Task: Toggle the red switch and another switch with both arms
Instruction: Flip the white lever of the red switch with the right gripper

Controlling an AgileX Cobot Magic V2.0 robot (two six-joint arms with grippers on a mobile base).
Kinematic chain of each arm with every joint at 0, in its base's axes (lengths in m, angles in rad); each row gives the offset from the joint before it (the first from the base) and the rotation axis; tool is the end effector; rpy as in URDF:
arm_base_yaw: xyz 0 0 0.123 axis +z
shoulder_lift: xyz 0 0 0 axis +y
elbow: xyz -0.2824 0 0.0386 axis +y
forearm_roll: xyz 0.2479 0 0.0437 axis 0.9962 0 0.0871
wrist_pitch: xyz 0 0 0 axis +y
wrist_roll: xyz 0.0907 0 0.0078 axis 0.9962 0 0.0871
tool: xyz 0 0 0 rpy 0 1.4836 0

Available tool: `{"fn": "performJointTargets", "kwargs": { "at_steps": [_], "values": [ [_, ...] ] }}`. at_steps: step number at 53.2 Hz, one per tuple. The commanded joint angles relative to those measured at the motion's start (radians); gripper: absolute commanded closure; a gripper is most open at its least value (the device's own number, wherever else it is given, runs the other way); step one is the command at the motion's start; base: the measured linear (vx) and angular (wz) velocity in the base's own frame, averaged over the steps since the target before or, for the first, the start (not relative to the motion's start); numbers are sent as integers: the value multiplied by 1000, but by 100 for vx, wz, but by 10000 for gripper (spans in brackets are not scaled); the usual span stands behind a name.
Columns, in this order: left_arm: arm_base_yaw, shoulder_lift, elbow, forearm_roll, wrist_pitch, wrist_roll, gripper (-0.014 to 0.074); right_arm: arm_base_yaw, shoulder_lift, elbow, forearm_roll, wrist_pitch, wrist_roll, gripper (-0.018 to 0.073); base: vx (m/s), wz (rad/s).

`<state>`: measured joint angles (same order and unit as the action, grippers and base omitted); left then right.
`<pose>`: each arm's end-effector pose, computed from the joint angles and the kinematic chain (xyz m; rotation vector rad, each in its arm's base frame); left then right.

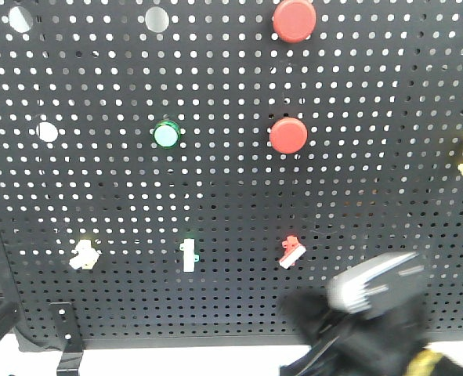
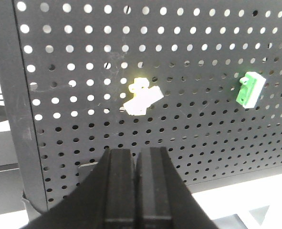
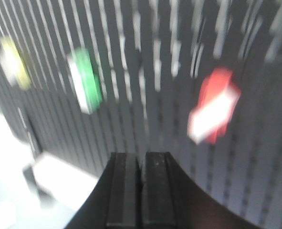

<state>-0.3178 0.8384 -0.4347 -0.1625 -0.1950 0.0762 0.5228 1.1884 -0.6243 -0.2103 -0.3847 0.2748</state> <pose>0.1674 -0.0521 0.2902 0.1757 1.6931 -0.2732 0.2162 0.1328 0.2946 -0.4315 1.6410 0.5186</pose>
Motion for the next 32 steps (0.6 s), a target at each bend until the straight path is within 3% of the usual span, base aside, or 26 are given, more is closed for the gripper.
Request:
{"fn": "performJointTargets", "kwargs": {
  "at_steps": [1, 32],
  "values": [
    [-6, -10, -27, 3, -87, -5, 594, -7, -46, -25, 8, -89, -10, 566, 0, 0],
    [-6, -10, -23, 3, -89, -5, 594, -7, -44, -25, 8, -77, -10, 566, 0, 0]
  ]
}}
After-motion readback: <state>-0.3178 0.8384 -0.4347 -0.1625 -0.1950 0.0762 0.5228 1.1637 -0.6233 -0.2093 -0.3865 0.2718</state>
